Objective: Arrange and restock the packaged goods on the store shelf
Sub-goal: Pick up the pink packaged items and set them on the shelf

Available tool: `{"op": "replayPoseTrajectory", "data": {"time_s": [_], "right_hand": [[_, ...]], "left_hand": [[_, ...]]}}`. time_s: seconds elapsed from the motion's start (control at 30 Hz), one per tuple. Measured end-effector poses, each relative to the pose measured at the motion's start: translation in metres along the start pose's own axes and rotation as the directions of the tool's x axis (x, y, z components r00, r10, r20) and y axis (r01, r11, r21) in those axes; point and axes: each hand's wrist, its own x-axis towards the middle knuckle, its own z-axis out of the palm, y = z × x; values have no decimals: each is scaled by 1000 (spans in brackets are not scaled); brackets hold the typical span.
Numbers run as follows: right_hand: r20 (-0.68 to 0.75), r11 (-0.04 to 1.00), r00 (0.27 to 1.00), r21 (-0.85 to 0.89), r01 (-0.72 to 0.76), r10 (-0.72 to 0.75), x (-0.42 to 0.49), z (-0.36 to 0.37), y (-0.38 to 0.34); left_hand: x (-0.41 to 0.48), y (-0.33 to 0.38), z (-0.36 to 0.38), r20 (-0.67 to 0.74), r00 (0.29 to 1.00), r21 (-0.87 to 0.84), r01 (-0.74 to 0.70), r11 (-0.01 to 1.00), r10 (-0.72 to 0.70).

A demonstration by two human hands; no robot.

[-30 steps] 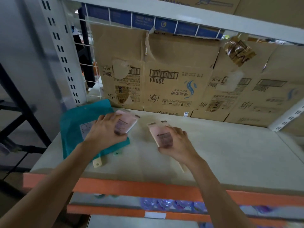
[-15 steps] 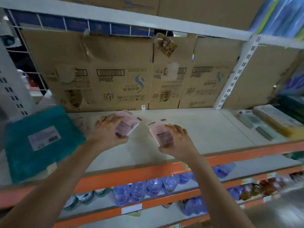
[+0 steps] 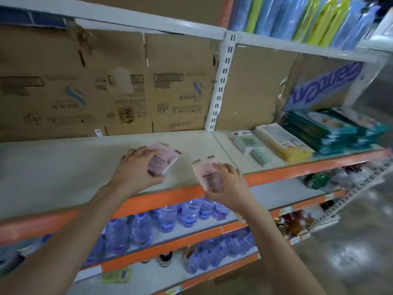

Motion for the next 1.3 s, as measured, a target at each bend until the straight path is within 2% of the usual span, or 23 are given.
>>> {"op": "replayPoseTrajectory", "data": {"time_s": [0.23, 0.47, 0.7, 0.87, 1.1, 1.3], "right_hand": [[24, 998, 997, 3, -69, 69, -9, -29, 90], [9, 996, 996, 9, -88, 88, 37, -44, 151], [49, 997, 995, -7, -81, 81, 108, -66, 195], [50, 996, 995, 7, -90, 89, 143, -70, 226], [55, 999, 998, 37, 10, -12, 182, -69, 246], [67, 982, 985, 112, 150, -158, 206, -78, 262]], "left_hand": [[31, 79, 32, 17, 1000, -31, -1, 1000, 2], [104, 131, 70, 40, 999, -24, -32, 999, 33], [185, 149, 100, 22, 997, -67, 81, 994, -80], [218, 170, 126, 89, 987, -37, 137, 990, -133], [230, 178, 145, 154, 965, -6, 215, 976, -212], [217, 191, 161, 142, 944, 49, 294, 955, -298]]}}
